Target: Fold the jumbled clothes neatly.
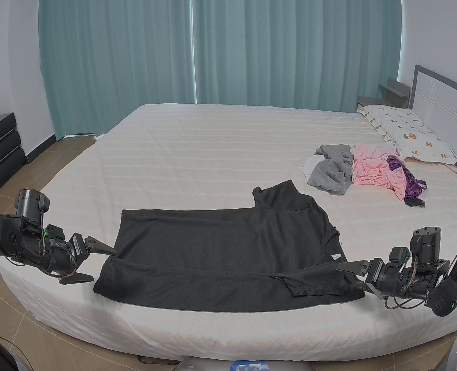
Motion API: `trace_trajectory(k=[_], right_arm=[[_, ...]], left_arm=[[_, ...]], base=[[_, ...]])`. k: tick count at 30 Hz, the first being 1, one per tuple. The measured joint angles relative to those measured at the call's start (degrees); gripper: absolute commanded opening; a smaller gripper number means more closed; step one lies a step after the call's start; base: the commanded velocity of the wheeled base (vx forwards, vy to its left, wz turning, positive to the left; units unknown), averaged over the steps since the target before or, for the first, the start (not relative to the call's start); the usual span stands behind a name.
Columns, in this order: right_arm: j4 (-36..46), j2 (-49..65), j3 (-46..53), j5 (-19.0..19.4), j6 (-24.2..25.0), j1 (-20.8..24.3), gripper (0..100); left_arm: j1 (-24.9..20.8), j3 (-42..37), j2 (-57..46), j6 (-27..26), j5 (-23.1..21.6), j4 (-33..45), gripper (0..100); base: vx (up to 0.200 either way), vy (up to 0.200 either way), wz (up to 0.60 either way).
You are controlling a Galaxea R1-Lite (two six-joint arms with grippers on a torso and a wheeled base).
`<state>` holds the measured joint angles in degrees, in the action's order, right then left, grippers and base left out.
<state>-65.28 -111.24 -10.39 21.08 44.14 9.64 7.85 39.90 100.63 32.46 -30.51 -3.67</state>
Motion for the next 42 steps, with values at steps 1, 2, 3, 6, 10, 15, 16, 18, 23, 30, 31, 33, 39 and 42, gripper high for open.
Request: trace_trajectory(k=[1, 2, 3, 6, 10, 15, 16, 18, 23, 30, 31, 33, 39, 42], right_arm=[[0.0, -0.1, 0.0, 0.0, 0.0, 0.0, 100], [0.0, -0.1, 0.0, 0.0, 0.0, 0.0, 100], [0.0, -0.1, 0.0, 0.0, 0.0, 0.0, 100], [0.0, -0.2, 0.1, 0.0, 0.0, 0.0, 100], [0.0, -0.3, 0.1, -0.1, -0.1, 0.0, 100], [0.0, -0.3, 0.2, -0.1, -0.2, 0.0, 100], [0.0, -0.3, 0.2, -0.1, -0.2, 0.0, 100], [0.0, -0.4, 0.1, -0.1, -0.3, 0.0, 100], [0.0, -0.5, 0.0, -0.1, -0.3, 0.0, 100], [-0.2, -0.5, -0.2, -0.1, -0.3, -0.2, 100], [-0.2, -0.6, -0.2, -0.1, -0.3, -0.2, 100], [-0.2, -0.6, -0.2, -0.1, -0.3, -0.2, 100], [-0.3, -0.9, -0.1, -0.1, -0.4, -0.2, 100], [-0.3, -1.0, -0.1, -0.1, -0.5, -0.1, 100]], left_arm=[[0.0, 0.0, 0.0, 0.0, 0.0, -0.4, 100], [0.1, 0.0, 0.0, 0.0, 0.0, -0.7, 100], [0.1, 0.0, 0.0, 0.1, 0.0, -1.0, 100], [0.0, 0.0, 0.1, 0.1, 0.0, -1.2, 100], [0.1, 0.0, 0.3, 0.1, 0.1, -1.4, 100], [0.2, 0.0, 0.3, 0.0, 0.5, -1.4, 100], [0.2, 0.0, 0.3, 0.0, 0.6, -1.4, 100], [0.4, 0.0, 0.3, -0.1, 0.6, -1.4, 100], [0.9, 0.1, 0.5, -0.5, 0.8, -1.5, 100], [1.0, 1.1, 1.3, -0.7, 3.1, -2.6, 100], [1.0, 1.3, 1.4, -0.7, 3.7, -2.6, 100], [1.0, 2.0, 1.8, -0.8, 5.6, -2.6, 100], [0.8, 4.5, 4.2, -1.0, 8.0, -2.7, 100], [0.8, 5.5, 5.9, -1.3, 8.1, -2.7, 100]], base=[[0.0, 0.0, 0.0], [0.0, 0.0, 0.0], [0.0, 0.0, 0.0], [0.0, 0.0, 0.0], [0.1, 0.0, 0.0], [0.16, 0.0, 0.0], [0.0, 0.0, 0.0], [0.0, 0.0, 0.0], [0.0, 0.0, 0.0], [0.0, 0.0, 0.0], [0.0, 0.0, 0.0], [0.0, 0.0, 0.0], [0.0, 0.0, 0.0], [0.0, 0.0, 0.0]])
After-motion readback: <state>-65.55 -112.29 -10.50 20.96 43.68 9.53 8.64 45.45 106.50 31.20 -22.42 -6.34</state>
